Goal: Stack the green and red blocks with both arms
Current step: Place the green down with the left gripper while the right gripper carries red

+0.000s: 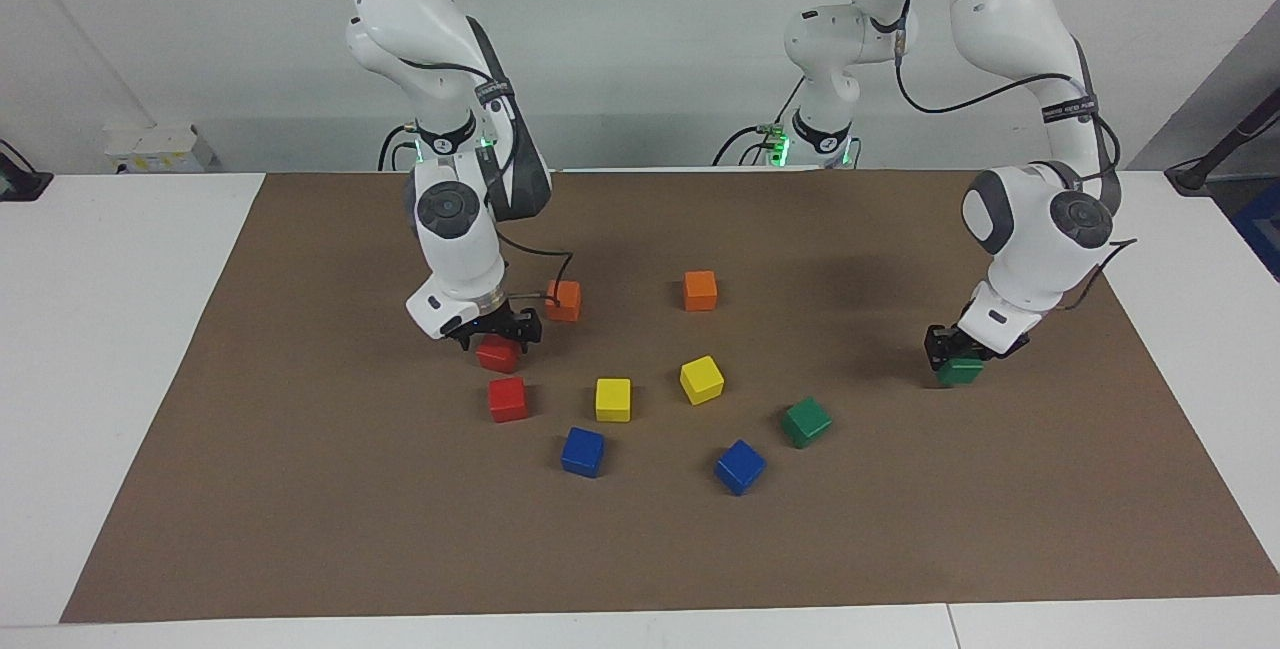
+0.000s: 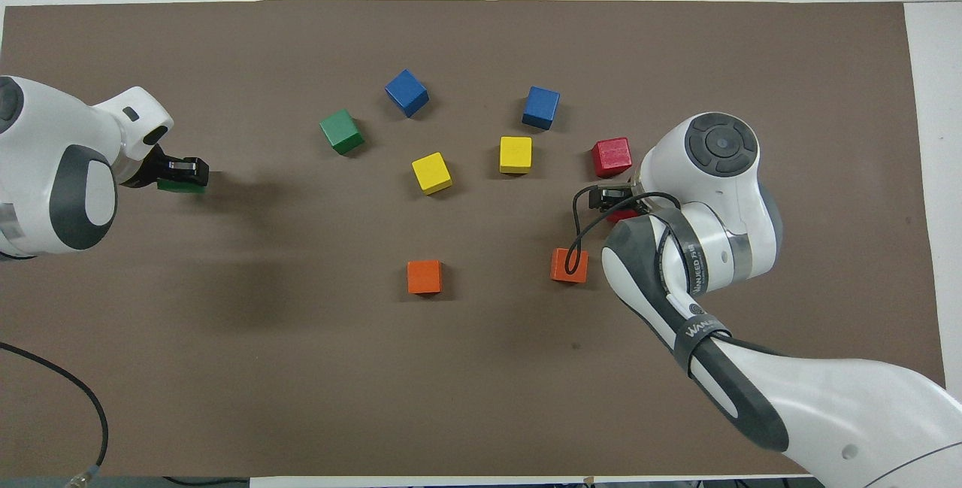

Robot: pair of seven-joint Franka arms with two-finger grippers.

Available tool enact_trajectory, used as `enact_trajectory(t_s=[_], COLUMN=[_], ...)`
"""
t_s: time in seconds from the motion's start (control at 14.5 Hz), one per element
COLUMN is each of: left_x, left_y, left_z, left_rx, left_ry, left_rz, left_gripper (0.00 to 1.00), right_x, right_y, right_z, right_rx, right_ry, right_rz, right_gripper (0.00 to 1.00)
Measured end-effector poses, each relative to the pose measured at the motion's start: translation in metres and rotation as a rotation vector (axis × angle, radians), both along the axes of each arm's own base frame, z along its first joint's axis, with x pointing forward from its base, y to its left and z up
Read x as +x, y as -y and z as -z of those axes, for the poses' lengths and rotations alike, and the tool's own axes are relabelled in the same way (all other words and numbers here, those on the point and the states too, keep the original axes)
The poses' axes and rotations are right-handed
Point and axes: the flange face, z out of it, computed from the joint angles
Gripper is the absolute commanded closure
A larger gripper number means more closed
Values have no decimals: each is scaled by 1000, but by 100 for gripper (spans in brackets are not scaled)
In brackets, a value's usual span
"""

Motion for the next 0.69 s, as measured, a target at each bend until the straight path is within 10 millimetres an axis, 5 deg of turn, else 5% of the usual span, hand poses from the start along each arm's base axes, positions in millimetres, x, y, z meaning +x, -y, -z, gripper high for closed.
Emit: enact_trajectory(t_s=[0.41,0.62,0.69], left_x=[1,1,1], left_y=[0,1,1], left_z=[3,3,4], left_rx=[-11,-13,-13], left_ry=[1,1,0], left_rz=[-84,-152,-158], left_gripper=[100,100,100], right_x=[-2,-2,-2], right_y=[1,1,1], right_z=[9,10,10], right_rx=[3,2,2], right_ry=[13,11,11], right_rz=[0,0,0], right_gripper=[2,100,100])
